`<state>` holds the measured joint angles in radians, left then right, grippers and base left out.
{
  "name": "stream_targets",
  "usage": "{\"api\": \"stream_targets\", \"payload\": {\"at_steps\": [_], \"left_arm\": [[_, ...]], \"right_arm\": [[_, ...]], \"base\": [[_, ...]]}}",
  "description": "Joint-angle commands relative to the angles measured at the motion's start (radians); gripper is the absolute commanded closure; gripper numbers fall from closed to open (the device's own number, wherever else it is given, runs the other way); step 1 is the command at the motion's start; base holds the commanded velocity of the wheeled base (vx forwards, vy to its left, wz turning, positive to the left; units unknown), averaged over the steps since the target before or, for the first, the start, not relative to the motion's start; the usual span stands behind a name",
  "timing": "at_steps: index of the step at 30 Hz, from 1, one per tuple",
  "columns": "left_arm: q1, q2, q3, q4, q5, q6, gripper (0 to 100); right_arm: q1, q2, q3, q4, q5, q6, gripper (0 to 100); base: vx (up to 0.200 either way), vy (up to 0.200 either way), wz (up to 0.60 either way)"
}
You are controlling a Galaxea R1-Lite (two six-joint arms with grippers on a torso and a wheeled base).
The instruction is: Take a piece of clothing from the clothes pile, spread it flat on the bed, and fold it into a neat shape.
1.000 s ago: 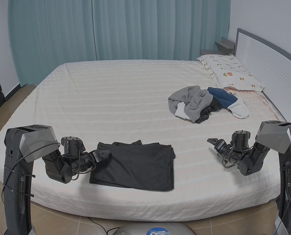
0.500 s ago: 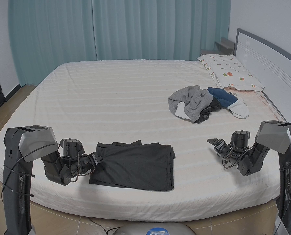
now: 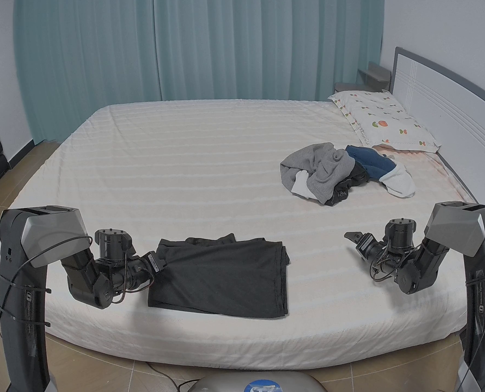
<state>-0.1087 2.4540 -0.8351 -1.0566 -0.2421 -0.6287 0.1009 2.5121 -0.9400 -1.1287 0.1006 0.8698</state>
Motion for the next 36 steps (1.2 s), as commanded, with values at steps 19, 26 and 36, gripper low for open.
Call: {"api": "stream_targets", "payload": {"at_steps": [19, 26, 36], "left_arm": [[0.009, -0.027, -0.006, 0.0, 0.001, -0.111, 100], [0.012, -0.029, -0.001, 0.001, 0.001, -0.111, 100], [0.012, -0.029, 0.005, 0.001, 0.003, -0.111, 100]], "right_arm": [[0.005, -0.01, 0.01, -0.002, -0.002, 0.0, 0], [0.005, -0.01, 0.012, -0.002, -0.004, 0.0, 0], [0.005, -0.01, 0.012, -0.002, -0.004, 0.0, 0]], "base": [[0.0, 0.147, 0.0], [0.0, 0.2, 0.0], [0.0, 0.2, 0.0]]}}
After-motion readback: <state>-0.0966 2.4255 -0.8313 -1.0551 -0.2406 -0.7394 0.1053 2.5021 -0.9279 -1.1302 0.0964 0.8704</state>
